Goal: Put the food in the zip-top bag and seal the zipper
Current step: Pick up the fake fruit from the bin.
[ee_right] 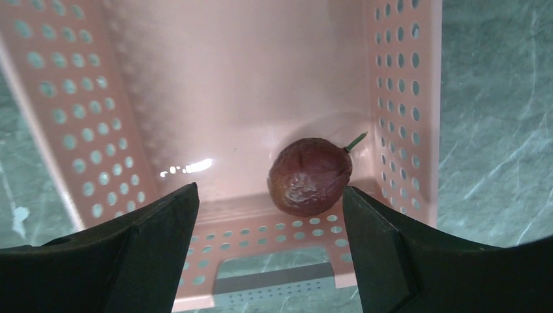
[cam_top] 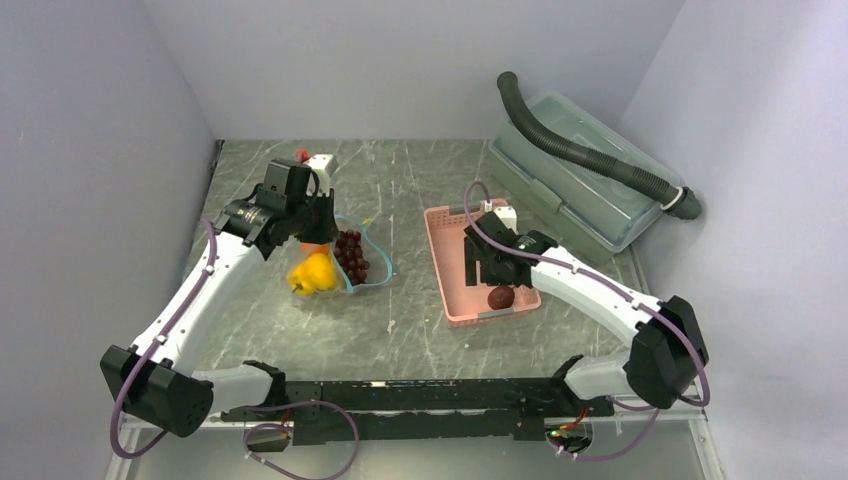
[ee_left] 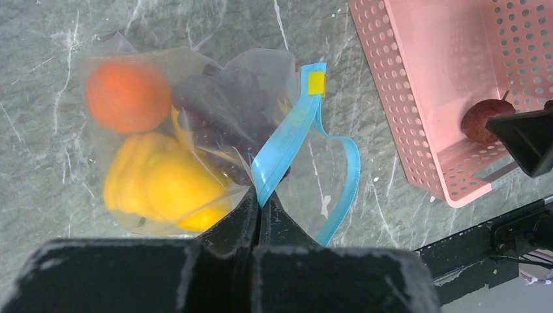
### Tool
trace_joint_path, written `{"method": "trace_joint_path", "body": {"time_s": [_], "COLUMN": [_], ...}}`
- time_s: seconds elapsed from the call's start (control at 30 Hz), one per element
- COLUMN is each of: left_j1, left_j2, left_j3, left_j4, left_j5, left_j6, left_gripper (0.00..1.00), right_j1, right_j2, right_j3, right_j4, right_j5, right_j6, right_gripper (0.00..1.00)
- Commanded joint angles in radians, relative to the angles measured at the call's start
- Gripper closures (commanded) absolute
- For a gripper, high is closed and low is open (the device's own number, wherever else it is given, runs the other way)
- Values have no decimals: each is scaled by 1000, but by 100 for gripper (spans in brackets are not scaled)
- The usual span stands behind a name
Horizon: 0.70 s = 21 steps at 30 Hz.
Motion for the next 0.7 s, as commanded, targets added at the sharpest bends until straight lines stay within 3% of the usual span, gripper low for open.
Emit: {"method": "trace_joint_path", "body": {"time_s": [0.0,0.67], "left_j1": [-3,-3], "left_j2": [-6,-8], "left_j3": [1,2], "left_j4": [19,19], "left_j5": [10,13], "left_j6": [7,8], "left_gripper": [100,100], "right_j1": [-36,-60], "right_j2": [29,172], "right_j3": [-17,-94], "right_j4": [12,57], "right_j5": [1,8], "right_j6": [15,88], "right_gripper": [15,14]}}
